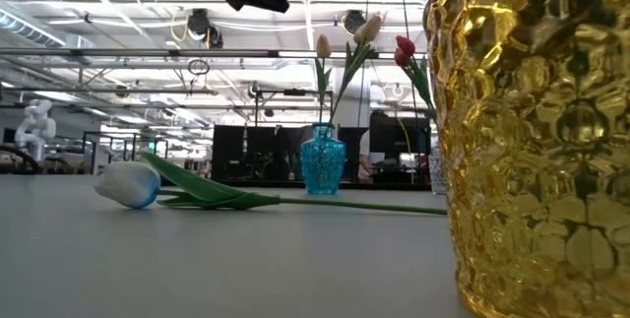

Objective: Sort flowers into vase by color
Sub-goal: Put the top white flower into the yellow vase

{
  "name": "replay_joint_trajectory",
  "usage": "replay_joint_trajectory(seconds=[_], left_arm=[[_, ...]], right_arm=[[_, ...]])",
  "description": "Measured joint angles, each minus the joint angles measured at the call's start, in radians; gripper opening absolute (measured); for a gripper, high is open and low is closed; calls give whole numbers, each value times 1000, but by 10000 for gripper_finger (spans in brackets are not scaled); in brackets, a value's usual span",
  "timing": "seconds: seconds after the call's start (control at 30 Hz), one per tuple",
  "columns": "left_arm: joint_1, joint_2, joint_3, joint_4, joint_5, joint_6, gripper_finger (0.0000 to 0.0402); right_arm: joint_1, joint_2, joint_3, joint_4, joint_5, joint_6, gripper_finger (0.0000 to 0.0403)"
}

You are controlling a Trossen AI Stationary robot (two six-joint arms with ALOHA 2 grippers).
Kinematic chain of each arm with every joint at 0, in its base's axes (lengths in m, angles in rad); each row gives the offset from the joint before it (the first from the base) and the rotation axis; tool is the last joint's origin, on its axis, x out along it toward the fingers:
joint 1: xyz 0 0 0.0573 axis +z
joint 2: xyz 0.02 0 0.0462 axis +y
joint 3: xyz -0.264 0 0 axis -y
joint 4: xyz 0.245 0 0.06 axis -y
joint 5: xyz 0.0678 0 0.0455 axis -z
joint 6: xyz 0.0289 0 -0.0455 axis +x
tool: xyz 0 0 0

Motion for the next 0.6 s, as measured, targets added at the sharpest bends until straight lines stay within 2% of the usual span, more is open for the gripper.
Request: replay_joint_trajectory(seconds=[0.33, 0.6], left_arm=[[26, 0, 13, -151, 47, -43, 107], [25, 0, 13, -170, 73, -62, 107]], right_arm=[[-2, 185, 339, -106, 98, -199, 0], [-19, 306, 485, -120, 146, -317, 0]])
